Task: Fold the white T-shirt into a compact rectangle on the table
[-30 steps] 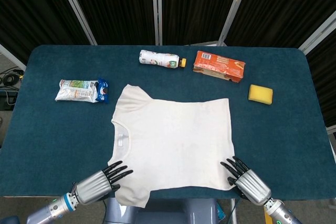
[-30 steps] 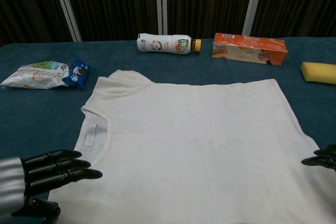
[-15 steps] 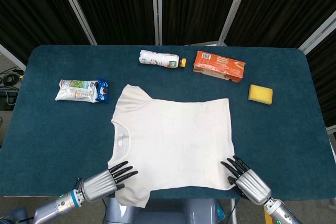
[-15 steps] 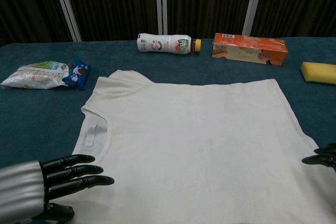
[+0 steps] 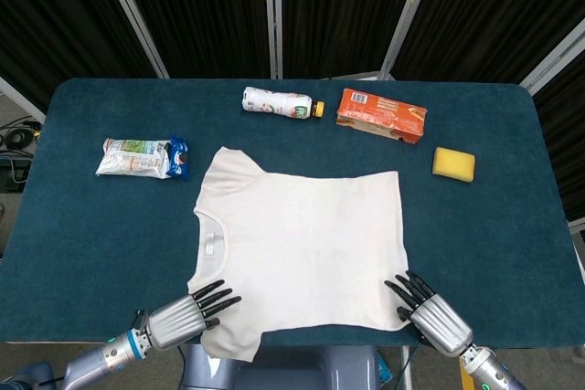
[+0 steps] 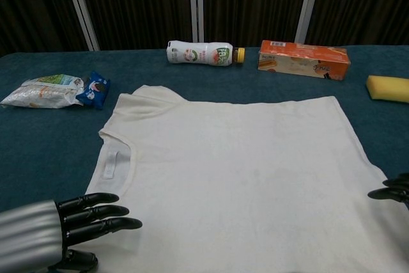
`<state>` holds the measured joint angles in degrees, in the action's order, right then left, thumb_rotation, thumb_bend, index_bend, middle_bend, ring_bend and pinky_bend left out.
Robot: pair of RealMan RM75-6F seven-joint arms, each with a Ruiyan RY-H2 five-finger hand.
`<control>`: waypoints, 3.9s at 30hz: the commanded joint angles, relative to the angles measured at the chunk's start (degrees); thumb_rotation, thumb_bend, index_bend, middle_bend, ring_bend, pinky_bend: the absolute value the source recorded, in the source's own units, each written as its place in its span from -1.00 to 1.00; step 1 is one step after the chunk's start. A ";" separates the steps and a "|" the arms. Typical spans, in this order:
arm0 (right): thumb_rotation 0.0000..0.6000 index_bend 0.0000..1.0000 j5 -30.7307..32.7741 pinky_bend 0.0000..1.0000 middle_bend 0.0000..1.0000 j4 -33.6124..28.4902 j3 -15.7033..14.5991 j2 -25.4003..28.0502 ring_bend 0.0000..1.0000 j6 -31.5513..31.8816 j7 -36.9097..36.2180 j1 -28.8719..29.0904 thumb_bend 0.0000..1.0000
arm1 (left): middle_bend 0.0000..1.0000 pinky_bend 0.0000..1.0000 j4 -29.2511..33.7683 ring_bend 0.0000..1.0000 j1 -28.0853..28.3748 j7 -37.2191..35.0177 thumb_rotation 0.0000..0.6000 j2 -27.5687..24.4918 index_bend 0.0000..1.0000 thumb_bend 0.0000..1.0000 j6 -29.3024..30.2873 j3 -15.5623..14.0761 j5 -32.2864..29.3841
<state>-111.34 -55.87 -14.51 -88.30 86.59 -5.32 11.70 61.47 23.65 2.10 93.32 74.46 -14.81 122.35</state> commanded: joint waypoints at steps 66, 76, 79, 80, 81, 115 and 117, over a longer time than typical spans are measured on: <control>1.00 0.45 -9.32 -1.00 -0.78 -16.48 -3.23 13.37 -1.00 1.80 0.15 7.07 -0.11 | -1.00 -1.00 21.85 -1.00 2.49 -3.86 1.00 -14.77 0.40 0.18 5.40 -5.92 -3.16; 1.00 0.45 -11.04 -1.00 -0.77 -19.95 -4.19 16.54 -1.00 -0.86 2.14 8.79 -0.11 | -1.00 -1.00 23.80 -1.00 2.24 -5.38 1.00 -18.23 0.41 0.18 6.96 -8.71 -0.17; 1.00 0.46 -11.68 -1.00 -0.77 -20.46 -4.71 17.22 -1.00 -1.10 2.47 8.89 -0.11 | -1.00 -1.00 23.63 -1.00 1.93 -5.60 1.00 -18.55 0.42 0.18 7.48 -9.34 0.79; 1.00 0.46 -12.03 -1.00 -0.77 -20.67 -4.97 17.50 -1.00 -1.06 2.58 8.87 -0.11 | -1.00 -1.00 23.52 -1.00 1.74 -5.52 1.00 -18.64 0.42 0.18 7.82 -9.47 1.16; 1.00 0.46 -12.26 -1.00 -0.77 -20.79 -5.12 17.66 -1.00 -1.01 2.66 8.86 -0.11 | -1.00 -1.00 23.48 -1.00 1.63 -5.51 1.00 -18.68 0.42 0.18 7.96 -9.55 1.33; 1.00 0.46 -9.67 -1.00 -0.77 -25.96 -3.76 20.52 -1.00 -3.35 0.09 9.86 -0.11 | -1.00 -1.00 25.82 -1.00 0.88 -6.33 1.00 -20.49 0.47 0.19 9.80 -4.48 -1.74; 1.00 0.46 -7.53 -1.00 -0.77 -26.39 -2.53 20.86 -1.00 -4.31 -1.37 10.56 -0.11 | -1.00 -1.00 27.31 -1.00 1.74 -6.84 1.00 -20.85 0.47 0.19 8.32 -2.41 -4.64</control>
<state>-120.79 -81.79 -18.38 -67.86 83.35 -5.09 21.44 87.02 24.28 -4.27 72.89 84.22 -19.65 120.52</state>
